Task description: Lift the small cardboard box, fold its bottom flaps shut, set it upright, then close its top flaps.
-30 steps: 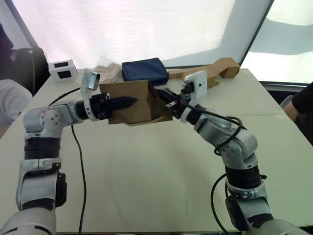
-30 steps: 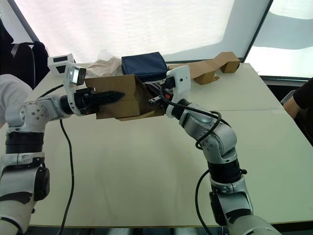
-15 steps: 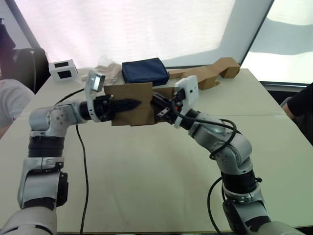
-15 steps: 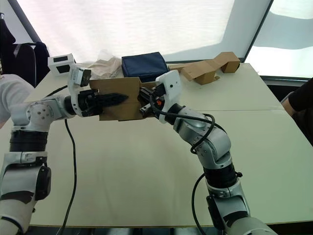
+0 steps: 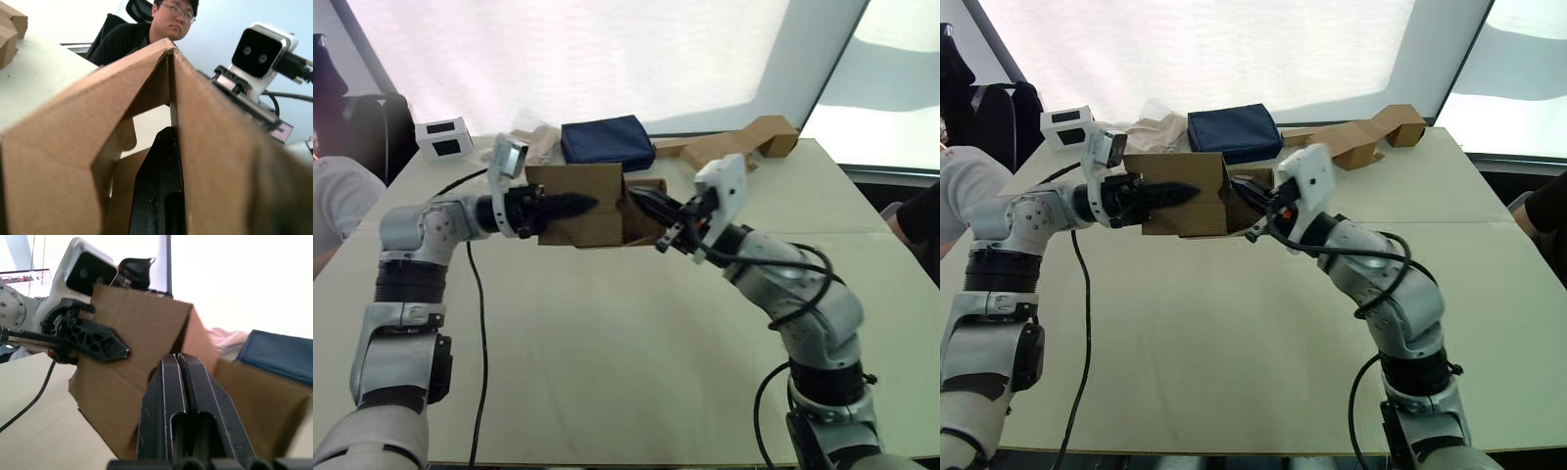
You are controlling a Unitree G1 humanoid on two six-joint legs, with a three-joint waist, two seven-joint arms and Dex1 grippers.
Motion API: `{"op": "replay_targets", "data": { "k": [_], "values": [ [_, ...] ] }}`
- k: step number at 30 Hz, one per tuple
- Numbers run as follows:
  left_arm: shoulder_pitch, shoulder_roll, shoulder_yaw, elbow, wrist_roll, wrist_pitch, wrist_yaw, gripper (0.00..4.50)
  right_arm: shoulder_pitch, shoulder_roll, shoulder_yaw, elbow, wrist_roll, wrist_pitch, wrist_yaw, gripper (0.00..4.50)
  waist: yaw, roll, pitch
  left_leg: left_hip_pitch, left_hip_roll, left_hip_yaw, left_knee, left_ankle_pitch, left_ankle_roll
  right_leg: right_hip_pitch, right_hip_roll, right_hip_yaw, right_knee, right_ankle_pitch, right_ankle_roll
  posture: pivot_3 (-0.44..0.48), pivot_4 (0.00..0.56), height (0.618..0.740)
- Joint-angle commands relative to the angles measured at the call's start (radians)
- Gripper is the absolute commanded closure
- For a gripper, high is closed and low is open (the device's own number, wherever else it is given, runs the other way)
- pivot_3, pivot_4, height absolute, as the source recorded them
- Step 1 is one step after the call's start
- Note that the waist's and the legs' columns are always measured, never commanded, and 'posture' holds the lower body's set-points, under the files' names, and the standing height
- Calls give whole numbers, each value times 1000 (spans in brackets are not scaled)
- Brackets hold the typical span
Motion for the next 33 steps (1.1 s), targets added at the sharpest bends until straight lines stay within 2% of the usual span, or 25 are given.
{"op": "replay_targets", "data": {
  "k": [1,3,6,11,18,33],
  "values": [
    [-17,11,15,-56,-12,-9,-4,4500,129,-101,-56,-104,49,48,51,4459,2,0,0,0,0,-1,0,0,0,0,0,0,0,0,0,0,150,740],
    [-26,8,13,-63,-14,-9,-3,4500,198,-153,-16,-132,45,53,93,4459,1,0,0,0,0,-1,0,0,0,1,0,0,-1,0,0,0,150,740],
    [-43,3,8,-64,-11,-14,-4,4500,228,-156,34,-140,34,41,103,4459,-8,0,0,1,0,0,0,0,1,1,2,0,0,0,0,0,150,740],
    [-59,-2,8,-70,-15,-6,0,4500,187,-109,101,-102,-22,13,72,4459,-7,0,0,2,2,0,0,0,0,1,7,2,0,0,0,0,150,740],
    [-34,20,3,-128,-34,35,-13,4500,149,-53,103,-41,-66,-45,60,4459,-1,0,0,1,3,0,0,0,0,1,7,2,0,0,0,0,150,740],
    [-18,13,-8,-134,-34,31,-19,4500,90,5,176,48,-117,-139,150,4459,-3,0,0,1,3,0,0,0,0,0,7,2,0,0,0,0,150,740]
  ]
}}
